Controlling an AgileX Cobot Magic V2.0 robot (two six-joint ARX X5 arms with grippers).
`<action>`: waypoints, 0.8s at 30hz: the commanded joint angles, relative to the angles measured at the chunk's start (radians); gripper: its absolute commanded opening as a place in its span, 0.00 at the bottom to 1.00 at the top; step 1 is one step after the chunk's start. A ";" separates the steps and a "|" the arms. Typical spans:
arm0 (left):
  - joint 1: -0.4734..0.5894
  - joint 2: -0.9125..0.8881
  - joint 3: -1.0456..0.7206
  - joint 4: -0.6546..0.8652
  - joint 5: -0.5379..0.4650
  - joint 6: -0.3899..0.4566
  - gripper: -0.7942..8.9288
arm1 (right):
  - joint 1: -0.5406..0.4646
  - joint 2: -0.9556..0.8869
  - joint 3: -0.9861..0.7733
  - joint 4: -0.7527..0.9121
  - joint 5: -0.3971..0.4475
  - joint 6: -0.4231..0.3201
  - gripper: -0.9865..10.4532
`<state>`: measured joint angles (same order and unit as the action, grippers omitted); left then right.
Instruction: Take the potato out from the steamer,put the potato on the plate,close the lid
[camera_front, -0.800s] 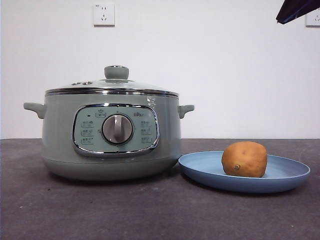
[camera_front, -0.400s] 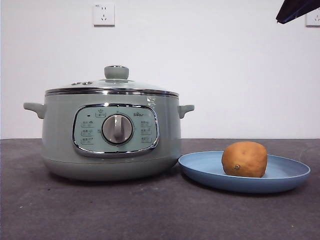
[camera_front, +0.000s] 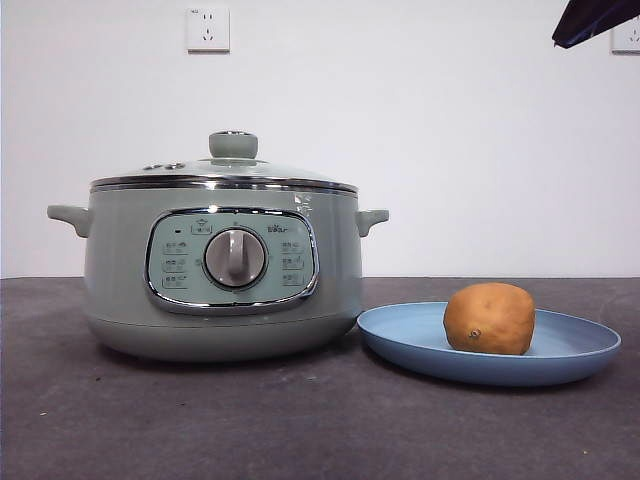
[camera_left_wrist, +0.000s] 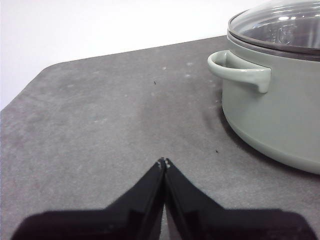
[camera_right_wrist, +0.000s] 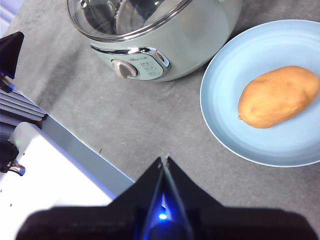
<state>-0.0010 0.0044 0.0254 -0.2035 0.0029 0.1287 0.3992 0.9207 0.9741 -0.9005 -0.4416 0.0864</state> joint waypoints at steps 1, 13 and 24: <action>0.003 -0.001 -0.014 -0.004 0.000 -0.009 0.08 | 0.002 0.001 0.000 0.002 0.002 -0.006 0.09; 0.003 -0.001 -0.014 -0.004 0.001 -0.009 0.08 | -0.146 -0.193 -0.039 0.091 0.047 -0.174 0.09; 0.003 -0.001 -0.014 -0.004 0.001 -0.009 0.08 | -0.361 -0.613 -0.542 0.618 0.052 -0.163 0.09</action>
<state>-0.0010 0.0048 0.0254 -0.2035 0.0029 0.1291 0.0429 0.3305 0.4850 -0.2977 -0.3901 -0.0719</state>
